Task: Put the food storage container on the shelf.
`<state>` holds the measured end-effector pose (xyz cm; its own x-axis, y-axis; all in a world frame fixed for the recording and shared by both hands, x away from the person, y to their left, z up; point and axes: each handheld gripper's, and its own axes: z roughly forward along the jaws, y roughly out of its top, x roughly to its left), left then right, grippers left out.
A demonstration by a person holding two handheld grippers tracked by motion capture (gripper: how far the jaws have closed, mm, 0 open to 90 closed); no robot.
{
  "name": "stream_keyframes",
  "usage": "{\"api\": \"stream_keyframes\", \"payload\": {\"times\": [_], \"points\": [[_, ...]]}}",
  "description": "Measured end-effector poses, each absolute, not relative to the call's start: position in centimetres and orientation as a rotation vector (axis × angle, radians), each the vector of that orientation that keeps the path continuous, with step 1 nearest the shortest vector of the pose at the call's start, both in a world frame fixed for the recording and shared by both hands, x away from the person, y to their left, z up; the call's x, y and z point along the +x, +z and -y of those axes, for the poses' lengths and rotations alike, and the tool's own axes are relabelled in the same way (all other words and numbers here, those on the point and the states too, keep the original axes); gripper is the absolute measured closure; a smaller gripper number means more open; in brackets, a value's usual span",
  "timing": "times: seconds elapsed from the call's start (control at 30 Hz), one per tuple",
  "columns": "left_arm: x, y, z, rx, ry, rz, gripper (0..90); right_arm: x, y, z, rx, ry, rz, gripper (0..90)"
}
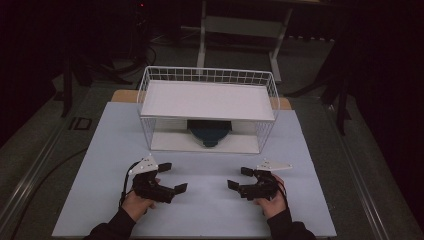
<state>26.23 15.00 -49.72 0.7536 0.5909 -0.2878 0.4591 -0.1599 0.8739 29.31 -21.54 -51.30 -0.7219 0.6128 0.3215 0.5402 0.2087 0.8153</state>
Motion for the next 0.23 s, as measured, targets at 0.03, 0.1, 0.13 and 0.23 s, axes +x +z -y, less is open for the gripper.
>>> {"api": "stream_keyframes", "payload": {"times": [0.03,0.1,0.13,0.23], "points": [[26.25,-49.75,-14.99,1.801,0.142,-0.820,0.5,29.27,-51.32,21.73,1.146,1.570,-2.384,15.3],[26.24,-49.74,-15.04,1.794,0.142,-0.818,0.5,29.17,-51.33,21.97,1.155,1.559,-2.373,15.4],[26.26,-49.71,-15.07,1.794,0.141,-0.819,0.5,29.17,-51.29,22.07,1.157,1.569,-2.369,15.4],[26.28,-49.66,-15.19,1.787,0.146,-0.821,0.6,29.20,-51.18,22.19,1.154,1.577,-2.361,15.7]]}}
